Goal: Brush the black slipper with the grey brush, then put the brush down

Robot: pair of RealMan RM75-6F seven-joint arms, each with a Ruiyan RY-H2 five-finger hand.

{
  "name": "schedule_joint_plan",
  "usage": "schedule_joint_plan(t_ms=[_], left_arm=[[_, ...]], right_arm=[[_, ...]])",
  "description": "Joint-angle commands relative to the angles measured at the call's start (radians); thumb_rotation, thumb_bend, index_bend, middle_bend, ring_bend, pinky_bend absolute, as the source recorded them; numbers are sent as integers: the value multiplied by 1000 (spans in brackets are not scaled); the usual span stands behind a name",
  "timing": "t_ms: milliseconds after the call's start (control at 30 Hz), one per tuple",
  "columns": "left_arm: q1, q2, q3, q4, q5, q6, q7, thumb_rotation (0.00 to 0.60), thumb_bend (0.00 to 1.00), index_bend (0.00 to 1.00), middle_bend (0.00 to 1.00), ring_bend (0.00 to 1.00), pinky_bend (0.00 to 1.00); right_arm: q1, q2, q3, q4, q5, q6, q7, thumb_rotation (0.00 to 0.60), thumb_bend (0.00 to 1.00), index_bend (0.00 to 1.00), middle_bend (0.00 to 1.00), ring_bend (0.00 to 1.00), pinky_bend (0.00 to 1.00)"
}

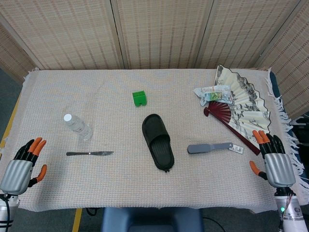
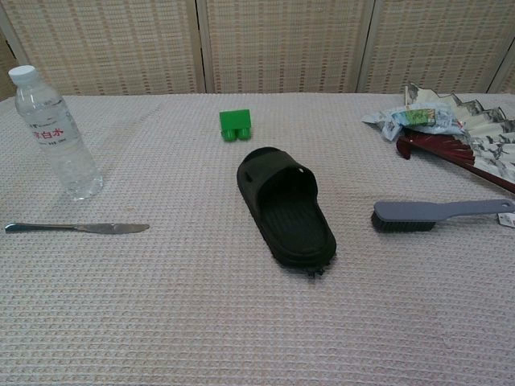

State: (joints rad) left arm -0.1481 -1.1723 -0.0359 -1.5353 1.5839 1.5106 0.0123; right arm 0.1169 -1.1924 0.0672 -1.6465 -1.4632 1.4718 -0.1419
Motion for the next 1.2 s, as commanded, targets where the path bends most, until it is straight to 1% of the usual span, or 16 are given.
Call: schedule_joint_plan(t_ms=[33, 133, 167, 233, 300, 333, 400, 500, 600, 733, 900, 1000, 1200], left_arm=[[-2, -1, -1, 1, -3, -3, -1, 600, 469, 0, 0, 0, 145], [-7, -1, -1, 1, -3, -11, -1, 600, 469, 0, 0, 0, 146], [-8, 0, -1, 1, -4, -15, -1, 600, 469, 0, 0, 0, 146], [-11, 0, -1, -1, -6, -22, -2, 600, 469, 0, 0, 0, 147], [-14, 2, 1, -2, -5, -28, -5, 600, 469, 0, 0, 0, 148], [-15, 2, 2, -2, -4, -30, -7, 600, 469, 0, 0, 0, 148], [-17, 3, 4, -2, 0, -31, -10, 600, 469, 0, 0, 0, 148], [-16, 4, 6, -1, 3, -30, -14, 600, 469, 0, 0, 0, 149], [-13, 6, 9, 0, 4, -27, -16, 600, 470, 0, 0, 0, 150], [-12, 7, 9, 1, 0, -26, -15, 600, 472, 0, 0, 0, 151], [-7, 10, 9, 3, -3, -19, -19, 600, 484, 0, 0, 0, 150], [-5, 11, 8, 3, -3, -14, -22, 600, 488, 0, 0, 0, 150], [-4, 11, 8, 3, 2, -9, -25, 600, 488, 0, 0, 0, 149]], right_arm=[[8, -2, -8, 11, -13, -9, 9, 600, 225, 0, 0, 0, 0], [19, -16, -9, 37, -27, -23, 18, 600, 224, 2, 0, 0, 0], [25, -22, -8, 47, -25, -33, 14, 600, 224, 15, 0, 0, 0], [53, -43, 6, 70, -13, -73, 6, 600, 225, 77, 0, 0, 0], [101, -66, 23, 102, 9, -146, -8, 600, 225, 148, 1, 0, 0], [124, -76, 31, 117, 26, -187, -17, 600, 225, 163, 4, 0, 0], [180, -103, 50, 159, 70, -284, -35, 600, 225, 181, 17, 0, 0], [244, -154, 66, 226, 125, -394, -61, 600, 225, 190, 37, 0, 0], [284, -211, 71, 296, 153, -450, -83, 600, 225, 205, 54, 0, 0], [313, -270, 75, 365, 183, -491, -80, 600, 231, 237, 81, 0, 14], [331, -318, 76, 426, 188, -496, -64, 600, 233, 307, 125, 0, 68], [341, -337, 76, 446, 185, -498, -47, 600, 233, 334, 142, 3, 96], [355, -359, 75, 466, 173, -492, -20, 600, 233, 378, 166, 22, 111]])
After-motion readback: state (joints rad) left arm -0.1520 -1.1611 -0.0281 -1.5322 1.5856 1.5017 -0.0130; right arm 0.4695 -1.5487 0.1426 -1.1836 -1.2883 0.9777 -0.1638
